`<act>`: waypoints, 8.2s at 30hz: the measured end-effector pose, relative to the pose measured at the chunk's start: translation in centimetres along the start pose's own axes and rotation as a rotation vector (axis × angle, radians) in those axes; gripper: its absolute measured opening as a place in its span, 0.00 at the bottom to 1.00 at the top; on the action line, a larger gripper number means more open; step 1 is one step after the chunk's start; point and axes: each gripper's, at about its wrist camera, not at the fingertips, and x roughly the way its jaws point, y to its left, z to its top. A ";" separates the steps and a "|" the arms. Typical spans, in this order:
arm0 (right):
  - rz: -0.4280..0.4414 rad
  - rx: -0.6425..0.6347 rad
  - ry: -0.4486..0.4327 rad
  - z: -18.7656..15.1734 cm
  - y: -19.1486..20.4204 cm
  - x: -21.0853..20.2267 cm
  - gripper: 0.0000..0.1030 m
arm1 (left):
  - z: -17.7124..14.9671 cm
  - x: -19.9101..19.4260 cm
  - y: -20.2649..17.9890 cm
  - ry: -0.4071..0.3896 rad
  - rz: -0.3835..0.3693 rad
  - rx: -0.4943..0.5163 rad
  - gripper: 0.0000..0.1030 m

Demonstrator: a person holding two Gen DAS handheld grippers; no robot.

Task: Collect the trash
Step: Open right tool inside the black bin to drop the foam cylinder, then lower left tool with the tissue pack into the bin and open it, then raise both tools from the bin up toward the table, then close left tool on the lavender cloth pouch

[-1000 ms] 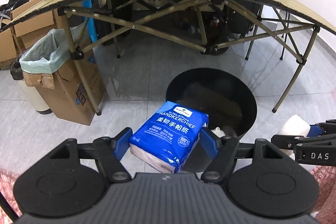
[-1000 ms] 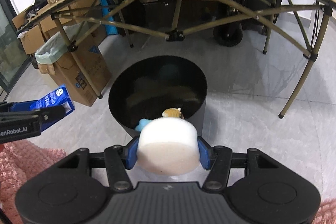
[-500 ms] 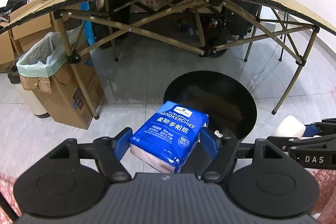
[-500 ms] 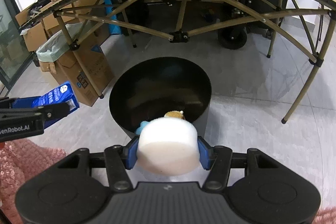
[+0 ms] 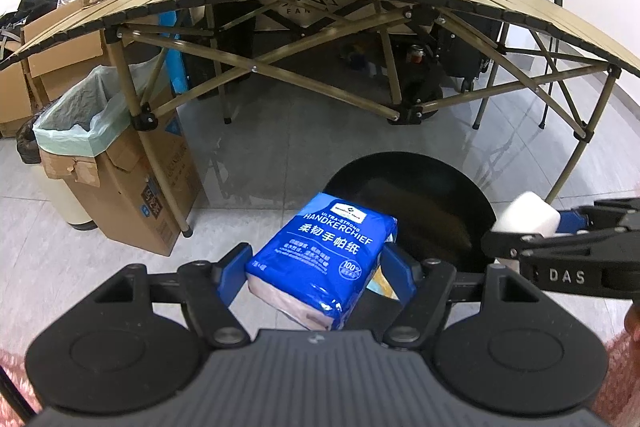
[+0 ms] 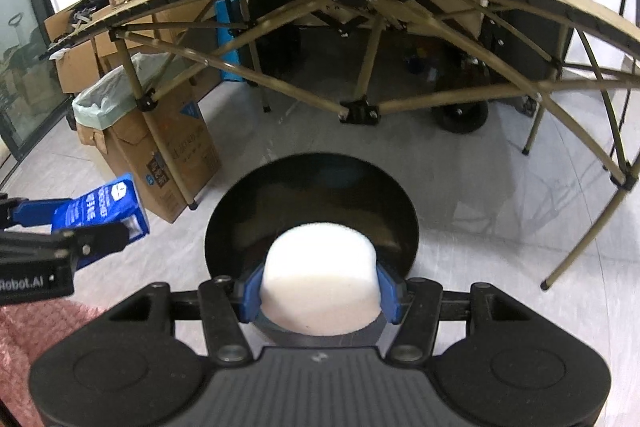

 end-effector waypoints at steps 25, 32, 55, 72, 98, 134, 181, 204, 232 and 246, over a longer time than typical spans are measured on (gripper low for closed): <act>-0.020 -0.023 0.018 3.7 0.0 8.9 0.54 | 4.5 5.8 1.8 -0.021 0.106 -0.056 0.69; -0.002 -0.009 0.058 3.3 0.6 10.4 0.54 | 4.4 6.1 1.9 -0.005 0.101 -0.070 0.69; -0.037 0.023 0.081 3.2 -0.2 10.2 1.00 | 4.5 6.3 1.2 -0.015 0.097 -0.058 0.69; -0.087 -0.009 0.078 3.4 -0.8 8.6 1.00 | 4.7 6.3 0.7 -0.024 0.091 -0.051 0.69; -0.295 0.279 -0.004 1.9 -11.0 -0.1 1.00 | 5.0 10.3 -8.1 0.041 -0.002 0.055 0.69; -0.255 0.283 0.019 1.9 -11.0 0.9 1.00 | 4.4 11.4 -8.5 0.097 0.015 0.037 1.00; -0.147 0.155 -0.353 7.2 -5.3 -9.5 1.00 | 9.8 -3.7 -4.0 -0.359 0.035 -0.013 1.00; -0.159 0.088 -0.546 16.3 -5.7 -7.7 1.00 | 18.6 -1.1 -1.7 -0.465 0.044 -0.135 1.00; -0.223 0.139 -0.547 27.8 -12.4 0.3 1.00 | 32.2 11.3 -2.9 -0.376 0.023 -0.111 1.00; -0.197 0.230 -0.518 30.0 -16.1 3.7 1.00 | 37.2 19.7 -3.8 -0.201 0.103 -0.109 1.00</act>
